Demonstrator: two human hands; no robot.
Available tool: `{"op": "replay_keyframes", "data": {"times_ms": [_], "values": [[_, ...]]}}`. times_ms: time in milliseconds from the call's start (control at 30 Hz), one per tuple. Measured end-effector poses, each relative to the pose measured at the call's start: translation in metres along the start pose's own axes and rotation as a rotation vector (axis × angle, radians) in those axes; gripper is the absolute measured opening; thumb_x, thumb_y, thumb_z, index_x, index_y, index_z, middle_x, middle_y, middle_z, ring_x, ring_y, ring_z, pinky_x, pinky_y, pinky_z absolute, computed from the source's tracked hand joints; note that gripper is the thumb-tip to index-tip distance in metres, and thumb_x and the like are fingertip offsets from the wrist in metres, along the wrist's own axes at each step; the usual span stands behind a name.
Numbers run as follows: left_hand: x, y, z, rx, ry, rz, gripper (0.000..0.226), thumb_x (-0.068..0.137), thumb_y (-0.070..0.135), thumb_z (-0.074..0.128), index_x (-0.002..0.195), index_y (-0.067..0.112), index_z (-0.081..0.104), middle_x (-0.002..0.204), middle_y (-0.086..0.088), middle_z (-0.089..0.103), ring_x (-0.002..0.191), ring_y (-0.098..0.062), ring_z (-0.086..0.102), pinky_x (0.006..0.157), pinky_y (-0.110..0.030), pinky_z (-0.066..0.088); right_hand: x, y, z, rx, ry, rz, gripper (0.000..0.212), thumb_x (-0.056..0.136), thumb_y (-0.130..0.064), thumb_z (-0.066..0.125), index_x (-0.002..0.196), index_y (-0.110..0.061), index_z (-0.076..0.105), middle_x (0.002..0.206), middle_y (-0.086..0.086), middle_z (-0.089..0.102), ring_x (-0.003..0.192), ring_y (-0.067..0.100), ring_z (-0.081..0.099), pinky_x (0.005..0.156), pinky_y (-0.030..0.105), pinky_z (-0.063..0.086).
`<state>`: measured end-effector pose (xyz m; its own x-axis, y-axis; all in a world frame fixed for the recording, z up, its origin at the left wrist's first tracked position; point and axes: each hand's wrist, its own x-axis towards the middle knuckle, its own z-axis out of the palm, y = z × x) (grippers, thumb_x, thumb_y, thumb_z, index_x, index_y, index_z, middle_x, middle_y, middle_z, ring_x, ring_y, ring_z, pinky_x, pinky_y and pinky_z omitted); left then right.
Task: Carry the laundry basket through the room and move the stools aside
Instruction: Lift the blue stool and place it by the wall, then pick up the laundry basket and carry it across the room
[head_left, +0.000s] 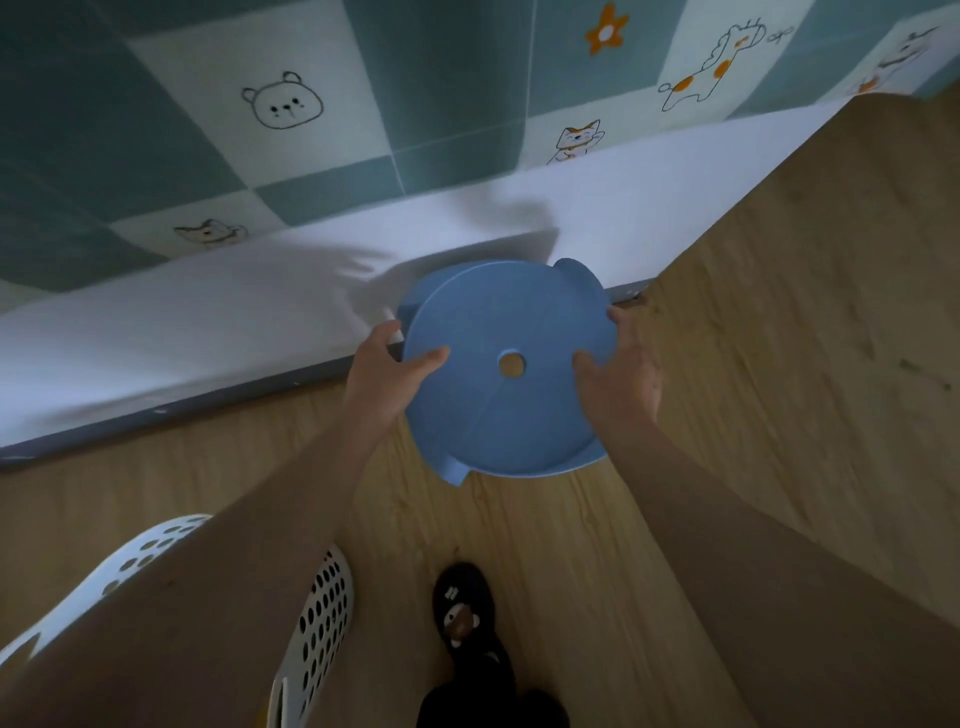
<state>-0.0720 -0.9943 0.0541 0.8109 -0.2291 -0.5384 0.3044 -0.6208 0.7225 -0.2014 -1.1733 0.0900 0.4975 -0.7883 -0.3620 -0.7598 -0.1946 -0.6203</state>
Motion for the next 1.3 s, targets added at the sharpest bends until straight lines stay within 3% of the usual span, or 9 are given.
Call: {"op": "replay_keyframes", "data": {"times_ms": [133,400,600,733,900,1000,1100,1233,1300], "values": [[-0.032,0.003,-0.021,0.065,-0.007,0.079,0.081,0.071,0.045,0.075,0.14,0.016,0.044,0.147,-0.004,0.046,0.13,-0.017,0.046,0.088,-0.025,0.036,-0.042,-0.026,-0.004,-0.002,-0.034,-0.08,0.055,0.089,-0.022,0.054,0.141,-0.023,0.038,0.136,0.007,0.052,0.125,0.028,0.048,0.102,0.046,0.041],[-0.113,-0.012,-0.067,0.09,0.029,0.201,0.073,0.075,0.043,0.073,0.138,0.018,0.047,0.147,-0.003,0.046,0.132,-0.019,0.044,0.098,-0.027,0.037,-0.144,-0.044,-0.009,0.053,-0.063,-0.203,0.047,0.091,-0.021,0.054,0.137,-0.022,0.044,0.133,0.008,0.053,0.123,0.028,0.049,0.101,0.043,0.042],[-0.203,-0.048,-0.122,0.05,0.01,0.218,0.07,0.077,0.043,0.072,0.138,0.018,0.047,0.145,-0.001,0.046,0.13,-0.016,0.045,0.087,-0.021,0.036,-0.255,-0.038,-0.01,0.047,-0.052,-0.217,0.045,0.09,-0.022,0.054,0.135,-0.019,0.047,0.132,0.01,0.056,0.122,0.025,0.052,0.102,0.037,0.04],[-0.245,-0.089,-0.164,0.042,0.008,0.176,0.07,0.076,0.043,0.072,0.137,0.018,0.048,0.138,0.002,0.05,0.115,-0.006,0.046,0.078,-0.013,0.036,-0.32,-0.033,0.021,0.054,-0.118,-0.18,0.042,0.091,-0.023,0.054,0.133,-0.02,0.049,0.128,0.006,0.058,0.111,0.019,0.055,0.088,0.028,0.04],[-0.271,-0.158,-0.228,0.099,0.088,0.068,0.064,0.076,0.044,0.072,0.132,0.022,0.052,0.134,0.002,0.055,0.121,-0.015,0.05,0.097,-0.027,0.04,-0.384,-0.03,0.085,0.059,-0.187,-0.129,0.042,0.09,-0.022,0.052,0.132,-0.023,0.05,0.124,0.004,0.06,0.102,0.016,0.055,0.077,0.023,0.034],[-0.27,-0.197,-0.263,0.129,0.141,0.025,0.06,0.078,0.042,0.071,0.131,0.02,0.053,0.129,0.0,0.055,0.109,-0.012,0.051,0.087,-0.026,0.04,-0.41,-0.024,0.124,0.058,-0.23,-0.095,0.042,0.091,-0.022,0.051,0.132,-0.024,0.049,0.128,0.003,0.058,0.099,0.014,0.052,0.076,0.025,0.034],[-0.258,-0.241,-0.293,0.112,0.13,-0.068,0.06,0.08,0.04,0.07,0.133,0.019,0.052,0.118,0.003,0.051,0.091,-0.008,0.052,0.071,-0.02,0.039,-0.429,-0.016,0.166,0.036,-0.255,-0.051,0.043,0.09,-0.021,0.05,0.133,-0.024,0.049,0.13,0.002,0.057,0.11,0.018,0.053,0.075,0.025,0.036],[-0.239,-0.29,-0.32,0.046,0.134,-0.157,0.06,0.08,0.037,0.07,0.134,0.02,0.048,0.116,0.003,0.047,0.09,-0.009,0.05,0.064,-0.018,0.036,-0.441,-0.003,0.21,0.047,-0.258,0.061,0.044,0.089,-0.024,0.05,0.132,-0.028,0.048,0.128,0.001,0.055,0.11,0.019,0.052,0.064,0.022,0.034],[-0.227,-0.318,-0.336,0.03,0.141,-0.196,0.063,0.081,0.036,0.069,0.137,0.021,0.045,0.123,0.001,0.049,0.087,-0.007,0.049,0.061,-0.017,0.035,-0.447,0.007,0.238,0.032,-0.242,0.118,0.046,0.088,-0.024,0.051,0.133,-0.028,0.048,0.128,0.002,0.054,0.1,0.015,0.049,0.054,0.02,0.03]]}}
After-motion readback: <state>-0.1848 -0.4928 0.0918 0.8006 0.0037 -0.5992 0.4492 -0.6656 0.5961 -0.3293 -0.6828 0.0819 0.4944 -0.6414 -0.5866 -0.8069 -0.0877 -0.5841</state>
